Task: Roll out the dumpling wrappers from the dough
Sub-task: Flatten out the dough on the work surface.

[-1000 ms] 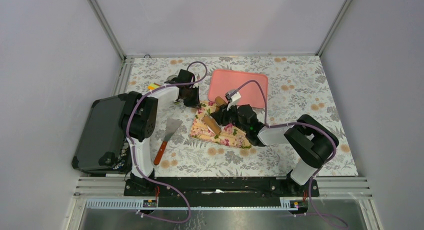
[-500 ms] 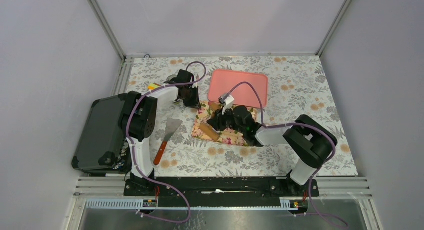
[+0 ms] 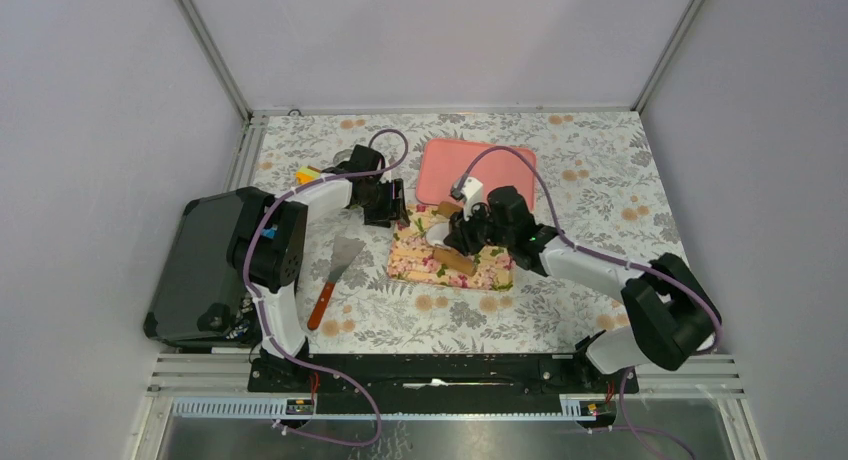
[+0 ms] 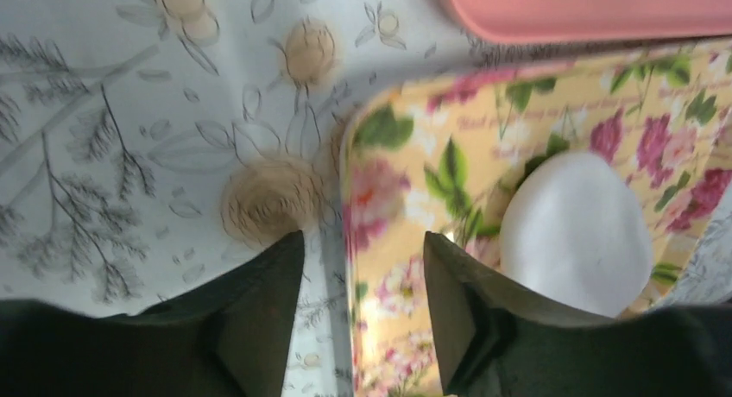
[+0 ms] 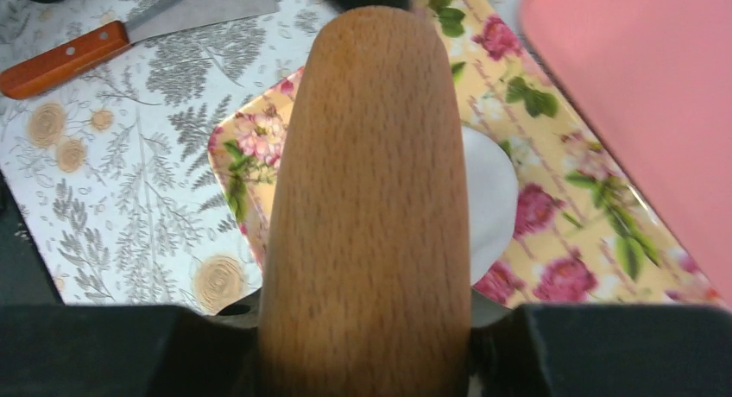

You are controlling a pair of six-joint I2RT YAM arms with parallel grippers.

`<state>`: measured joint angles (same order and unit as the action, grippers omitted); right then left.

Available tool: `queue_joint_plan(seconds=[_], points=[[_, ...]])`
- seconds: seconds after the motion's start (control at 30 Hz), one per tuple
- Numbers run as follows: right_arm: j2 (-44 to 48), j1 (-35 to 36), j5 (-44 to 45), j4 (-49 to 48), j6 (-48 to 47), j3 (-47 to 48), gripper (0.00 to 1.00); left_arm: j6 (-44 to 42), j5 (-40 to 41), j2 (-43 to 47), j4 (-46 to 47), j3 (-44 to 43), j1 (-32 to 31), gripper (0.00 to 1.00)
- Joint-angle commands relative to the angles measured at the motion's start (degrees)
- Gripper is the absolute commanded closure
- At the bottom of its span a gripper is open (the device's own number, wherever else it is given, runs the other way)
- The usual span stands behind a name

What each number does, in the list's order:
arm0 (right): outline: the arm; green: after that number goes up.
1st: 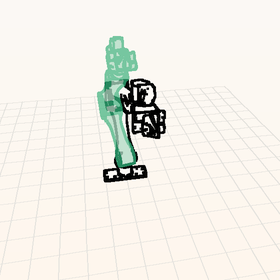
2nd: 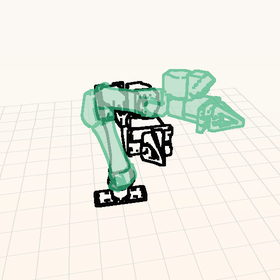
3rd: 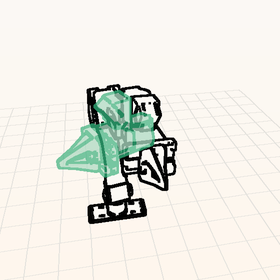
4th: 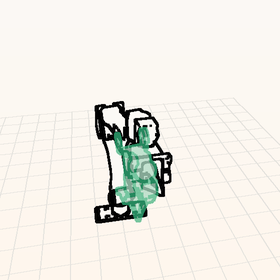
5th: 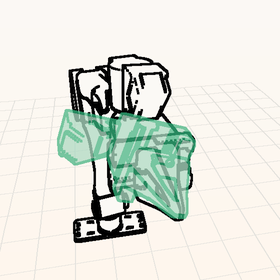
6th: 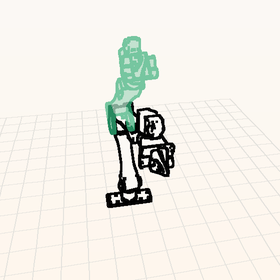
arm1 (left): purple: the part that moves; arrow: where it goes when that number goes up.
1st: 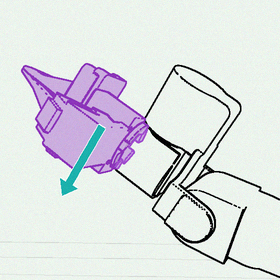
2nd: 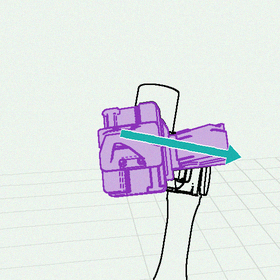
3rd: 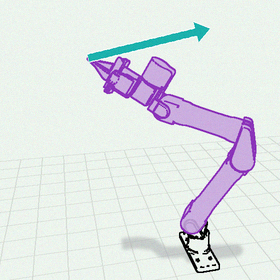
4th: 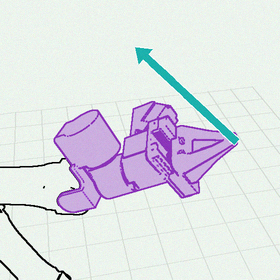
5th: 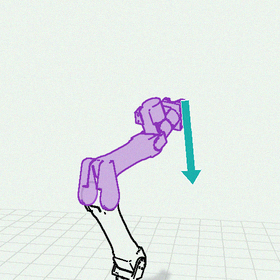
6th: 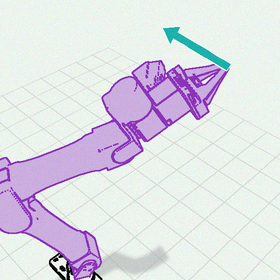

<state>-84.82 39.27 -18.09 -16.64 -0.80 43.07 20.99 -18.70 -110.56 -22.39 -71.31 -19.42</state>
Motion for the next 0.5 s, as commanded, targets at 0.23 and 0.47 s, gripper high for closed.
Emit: queue_joint_plan(seconds=[0.23, 0.47], points=[[13.99, -8.06, -2.45, 9.02, -11.05, -2.33, 1.0, -4.76, 3.92, 5.28, -6.84, -0.09, -2.38, 0.27], [16.69, -8.15, -8.54, 23.67, -19.05, 0.32, 1.0, -6.28, 4.27, 5.41, -8.09, -3.83, -2.38, 0.23]])
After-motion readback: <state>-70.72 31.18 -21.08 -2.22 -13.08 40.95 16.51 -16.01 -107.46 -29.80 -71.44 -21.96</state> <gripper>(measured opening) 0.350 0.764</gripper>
